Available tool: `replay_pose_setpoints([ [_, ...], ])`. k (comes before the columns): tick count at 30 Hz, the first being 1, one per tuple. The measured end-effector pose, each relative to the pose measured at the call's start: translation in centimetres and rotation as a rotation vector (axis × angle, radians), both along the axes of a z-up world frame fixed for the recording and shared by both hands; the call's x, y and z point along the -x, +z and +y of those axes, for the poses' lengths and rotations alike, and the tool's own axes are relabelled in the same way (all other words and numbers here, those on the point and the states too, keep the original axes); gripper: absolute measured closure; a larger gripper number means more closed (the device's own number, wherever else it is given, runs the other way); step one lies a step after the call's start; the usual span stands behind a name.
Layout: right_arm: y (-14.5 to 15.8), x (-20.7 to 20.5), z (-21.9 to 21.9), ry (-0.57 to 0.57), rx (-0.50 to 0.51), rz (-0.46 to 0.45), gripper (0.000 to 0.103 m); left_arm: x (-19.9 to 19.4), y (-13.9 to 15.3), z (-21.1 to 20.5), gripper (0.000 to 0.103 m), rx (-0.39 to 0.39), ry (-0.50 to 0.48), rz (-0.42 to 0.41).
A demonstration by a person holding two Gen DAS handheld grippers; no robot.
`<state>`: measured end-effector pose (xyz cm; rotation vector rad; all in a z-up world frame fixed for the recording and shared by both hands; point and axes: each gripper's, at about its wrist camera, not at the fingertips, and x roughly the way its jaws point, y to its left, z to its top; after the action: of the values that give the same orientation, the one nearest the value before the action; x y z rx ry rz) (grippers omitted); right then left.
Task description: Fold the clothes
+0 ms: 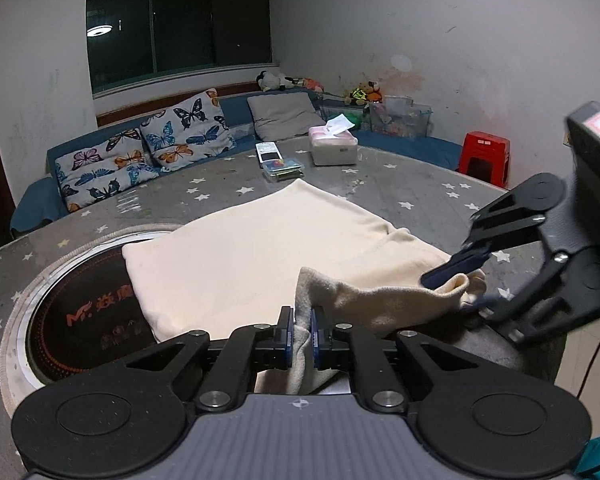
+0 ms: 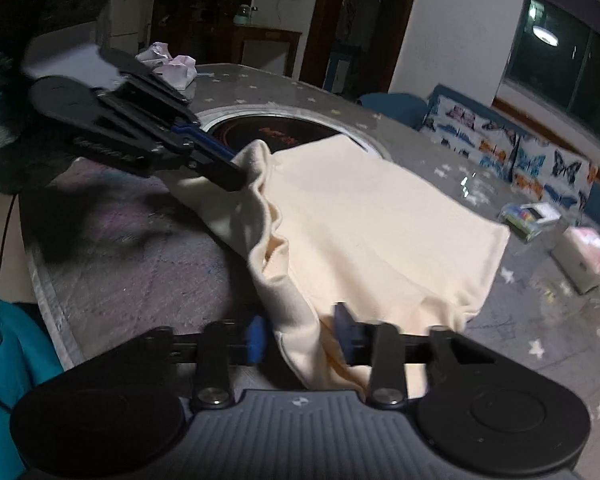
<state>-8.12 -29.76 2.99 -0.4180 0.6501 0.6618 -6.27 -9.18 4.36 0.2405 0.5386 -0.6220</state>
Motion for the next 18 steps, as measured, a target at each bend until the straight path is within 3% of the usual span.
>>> replay_pose_setpoints([
  [3, 0.5, -0.9, -0.4, -0.026, -0.042, 0.034, 0.089, 0.9, -0.2, 0.5, 0.088, -0.018, -0.010, -0.013],
  [8, 1.8, -1.9, -1.1, -0.065, -0.098, 0.046, 0.090, 2.3, -0.9, 1.2, 0.083, -0.071, -0.008, -0.043],
  [11, 2.3, -2.4, -1.1, -0.082, -0.113, 0.042, 0.091, 2.9, -1.3, 1.7, 0.070, -0.107, -0.003, -0.066],
  [18, 2.9, -2.9, -1.1, -0.112, -0.145, 0.029, 0.091, 4.0, -2.5, 1.9, 0.071, -0.204, -0.037, -0.127],
])
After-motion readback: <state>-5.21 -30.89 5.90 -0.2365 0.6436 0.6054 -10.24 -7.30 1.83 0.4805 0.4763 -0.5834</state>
